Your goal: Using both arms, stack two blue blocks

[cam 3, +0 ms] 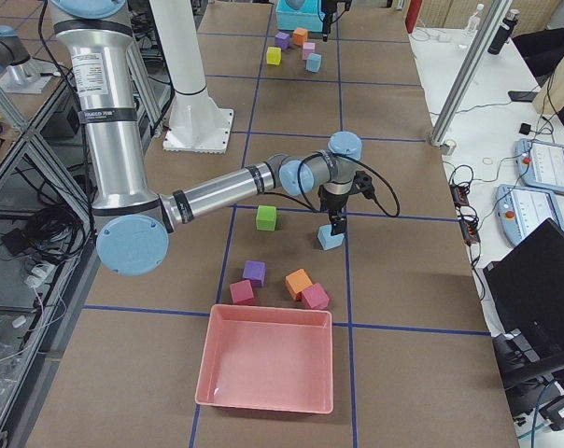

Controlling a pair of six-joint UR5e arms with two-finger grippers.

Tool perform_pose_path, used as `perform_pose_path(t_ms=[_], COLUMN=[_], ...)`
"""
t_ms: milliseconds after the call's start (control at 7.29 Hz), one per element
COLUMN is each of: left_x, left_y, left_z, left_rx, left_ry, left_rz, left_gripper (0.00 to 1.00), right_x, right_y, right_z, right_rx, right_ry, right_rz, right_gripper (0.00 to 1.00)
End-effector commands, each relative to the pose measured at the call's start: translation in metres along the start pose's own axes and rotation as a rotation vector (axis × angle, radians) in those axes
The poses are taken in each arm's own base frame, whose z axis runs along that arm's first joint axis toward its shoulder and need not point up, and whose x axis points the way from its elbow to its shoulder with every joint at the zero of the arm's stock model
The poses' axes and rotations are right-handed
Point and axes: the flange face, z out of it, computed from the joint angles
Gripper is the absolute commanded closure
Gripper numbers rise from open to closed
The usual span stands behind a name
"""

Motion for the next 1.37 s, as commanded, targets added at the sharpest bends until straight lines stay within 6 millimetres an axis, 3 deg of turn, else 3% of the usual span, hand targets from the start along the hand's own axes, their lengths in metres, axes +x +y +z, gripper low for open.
perform_pose_path(t_ms=[0,137,412,961,1235], left_x=[-0.006,-0.019,-0.019,-0.001,-0.005], left_y=[0.004,0.005,0.004,0.011,0.032], left_z=[0.025,0.04,0.042,0.062,0.06], left_rx=[-0.003,0.019,0.022,0.034,0.027], left_ry=[-0.006,0.009,0.011,-0.049,-0.049], left_rz=[0.024,0.039,0.015,0.047,0.053], left_gripper=[0.01,0.01,0.01,0.01,0.01], right_x=[-0.012,-0.02,-0.024,-0.021,-0.021], right_y=[-0.012,-0.015,-0.023,-0.022,-0.022], right_z=[0.04,0.042,0.044,0.056,0.056], right_rx=[0.032,0.034,0.034,0.024,0.023], right_ry=[-0.025,-0.031,-0.032,-0.012,-0.013], right_rz=[0.025,0.012,0.0,-0.019,-0.023], right_gripper=[0.01,0.01,0.01,0.01,0.01])
